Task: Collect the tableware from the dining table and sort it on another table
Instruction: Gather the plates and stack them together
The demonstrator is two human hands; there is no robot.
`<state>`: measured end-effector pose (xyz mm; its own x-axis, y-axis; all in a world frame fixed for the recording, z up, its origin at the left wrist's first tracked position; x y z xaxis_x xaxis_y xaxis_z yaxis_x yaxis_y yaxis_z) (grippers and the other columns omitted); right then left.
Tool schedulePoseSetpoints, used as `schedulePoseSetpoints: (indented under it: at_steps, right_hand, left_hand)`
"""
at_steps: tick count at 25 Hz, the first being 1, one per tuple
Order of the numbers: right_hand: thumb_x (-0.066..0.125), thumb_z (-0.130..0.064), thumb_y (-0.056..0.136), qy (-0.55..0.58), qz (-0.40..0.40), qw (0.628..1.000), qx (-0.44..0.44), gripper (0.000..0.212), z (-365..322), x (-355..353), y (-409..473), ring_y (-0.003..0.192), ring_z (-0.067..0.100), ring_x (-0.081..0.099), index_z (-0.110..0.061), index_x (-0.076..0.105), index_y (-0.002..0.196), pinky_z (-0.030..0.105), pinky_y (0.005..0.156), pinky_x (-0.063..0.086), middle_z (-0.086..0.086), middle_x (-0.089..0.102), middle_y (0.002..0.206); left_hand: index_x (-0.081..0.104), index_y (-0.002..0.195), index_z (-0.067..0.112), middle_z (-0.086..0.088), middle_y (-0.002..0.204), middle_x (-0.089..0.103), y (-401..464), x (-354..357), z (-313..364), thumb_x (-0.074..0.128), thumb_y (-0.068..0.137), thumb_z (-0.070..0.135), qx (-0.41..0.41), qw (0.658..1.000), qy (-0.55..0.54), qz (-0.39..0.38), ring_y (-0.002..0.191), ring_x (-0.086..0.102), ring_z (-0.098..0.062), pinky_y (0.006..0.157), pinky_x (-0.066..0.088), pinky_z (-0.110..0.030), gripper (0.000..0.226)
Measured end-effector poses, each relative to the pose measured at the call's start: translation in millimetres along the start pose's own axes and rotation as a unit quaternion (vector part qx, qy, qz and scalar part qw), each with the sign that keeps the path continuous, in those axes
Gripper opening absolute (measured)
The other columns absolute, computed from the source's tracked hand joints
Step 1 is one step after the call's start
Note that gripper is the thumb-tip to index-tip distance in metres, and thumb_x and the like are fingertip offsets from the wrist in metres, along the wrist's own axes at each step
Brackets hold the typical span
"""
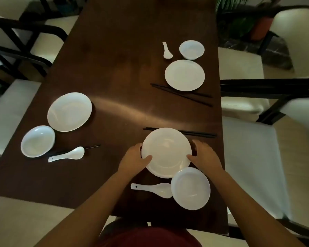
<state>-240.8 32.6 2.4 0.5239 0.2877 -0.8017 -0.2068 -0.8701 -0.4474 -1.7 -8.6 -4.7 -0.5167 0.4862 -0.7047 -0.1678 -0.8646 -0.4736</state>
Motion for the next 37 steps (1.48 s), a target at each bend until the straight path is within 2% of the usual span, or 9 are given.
schedulePoseSetpoints:
  at_steps: [4,7,9,13,18,24,28,33,37]
  right_hand:
    - [0.065,-0.017,0.082,0.102,-0.039,0.993,0.044,0.037,-2.6,5.8,10.2,0.085,0.02,0.059,-0.012,0.053,0.117,0.036,0.082,0.053,0.011,0.064,0.106]
    - [0.065,-0.01,0.081,0.151,-0.032,0.986,0.066,0.031,-6.3,8.0,16.1,0.081,0.022,0.061,-0.011,0.055,0.11,0.038,0.079,0.056,0.011,0.064,0.099]
    - [0.066,-0.01,0.081,0.166,-0.027,0.984,0.061,0.027,-12.8,4.8,20.9,0.08,0.022,0.061,-0.014,0.056,0.105,0.038,0.076,0.057,0.008,0.063,0.093]
    - [0.066,-0.009,0.079,0.231,-0.027,0.972,0.042,0.028,-45.6,-5.5,33.7,0.072,0.012,0.059,-0.025,0.052,0.096,0.022,0.053,0.052,-0.006,0.057,0.08]
    - [0.064,0.001,0.08,0.297,-0.05,0.953,0.031,0.028,-129.1,-7.2,77.9,0.071,0.01,0.058,-0.02,0.055,0.097,0.015,0.043,0.05,-0.003,0.058,0.083]
    - [0.058,0.007,0.081,0.285,-0.062,0.956,0.041,0.032,-193.7,5.7,139.1,0.09,0.03,0.061,-0.002,0.059,0.112,0.032,0.062,0.054,0.023,0.06,0.101]
    - [0.058,0.008,0.079,0.256,-0.064,0.963,0.049,0.036,-203.1,13.3,155.3,0.087,0.034,0.061,-0.001,0.06,0.114,0.039,0.068,0.056,0.017,0.057,0.088]
    - [0.06,0.004,0.08,0.265,-0.069,0.959,0.07,0.038,-199.3,19.9,158.4,0.087,0.027,0.06,-0.006,0.059,0.117,0.028,0.058,0.053,0.02,0.062,0.1]
    - [0.061,-0.002,0.082,0.238,-0.071,0.967,0.06,0.036,-198.7,20.4,157.6,0.087,0.026,0.06,-0.008,0.058,0.118,0.035,0.069,0.056,0.018,0.063,0.104]
  left_hand:
    - [0.043,0.128,0.017,-0.005,0.112,0.052,3.6,5.5,0.0,0.062,0.084,0.01,-0.114,0.972,-0.202,-0.031,0.1,0.054,-0.022,0.061,0.056,-0.029,0.049]
    - [0.047,0.127,0.02,-0.006,0.108,0.055,1.9,5.2,-5.4,0.06,0.084,0.002,-0.112,0.959,-0.259,-0.026,0.098,0.056,-0.022,0.059,0.057,-0.025,0.049]
    - [0.049,0.127,0.021,-0.003,0.104,0.055,-0.1,-1.7,-7.4,0.06,0.085,0.004,-0.104,0.955,-0.278,-0.005,0.092,0.056,-0.017,0.059,0.057,-0.024,0.047]
    - [0.052,0.127,0.023,-0.007,0.109,0.059,3.1,-36.9,-21.7,0.061,0.082,0.002,-0.095,0.937,-0.337,0.015,0.099,0.058,-0.021,0.067,0.06,-0.034,0.05]
    - [0.053,0.127,0.021,-0.013,0.109,0.059,40.8,-109.5,-54.1,0.058,0.081,-0.003,-0.096,0.922,-0.37,0.056,0.101,0.059,-0.028,0.071,0.059,-0.039,0.052]
    - [0.054,0.126,0.017,-0.014,0.106,0.062,88.9,-136.5,-91.2,0.056,0.083,-0.005,-0.146,0.9,-0.407,0.052,0.099,0.061,-0.03,0.069,0.058,-0.036,0.048]
    - [0.051,0.13,0.018,-0.01,0.112,0.06,99.2,-131.7,-101.3,0.06,0.085,0.002,-0.16,0.901,-0.399,0.055,0.104,0.059,-0.029,0.076,0.056,-0.039,0.048]
    - [0.049,0.131,0.016,-0.008,0.11,0.062,100.3,-131.4,-104.6,0.063,0.084,0.005,-0.141,0.916,-0.368,0.069,0.099,0.06,-0.021,0.073,0.056,-0.033,0.05]
    - [0.051,0.127,0.012,-0.01,0.108,0.063,98.4,-132.5,-103.8,0.063,0.085,0.009,-0.148,0.923,-0.347,0.078,0.092,0.062,-0.018,0.068,0.056,-0.027,0.044]
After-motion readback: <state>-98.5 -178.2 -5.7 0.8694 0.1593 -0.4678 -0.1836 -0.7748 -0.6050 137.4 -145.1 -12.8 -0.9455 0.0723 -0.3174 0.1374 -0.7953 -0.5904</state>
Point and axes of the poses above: each hand's wrist, its own y-axis towards the middle knuckle, its own x-axis out of the palm, z = x × y, the point moved 1 cm from there along y, towards the middle knuckle
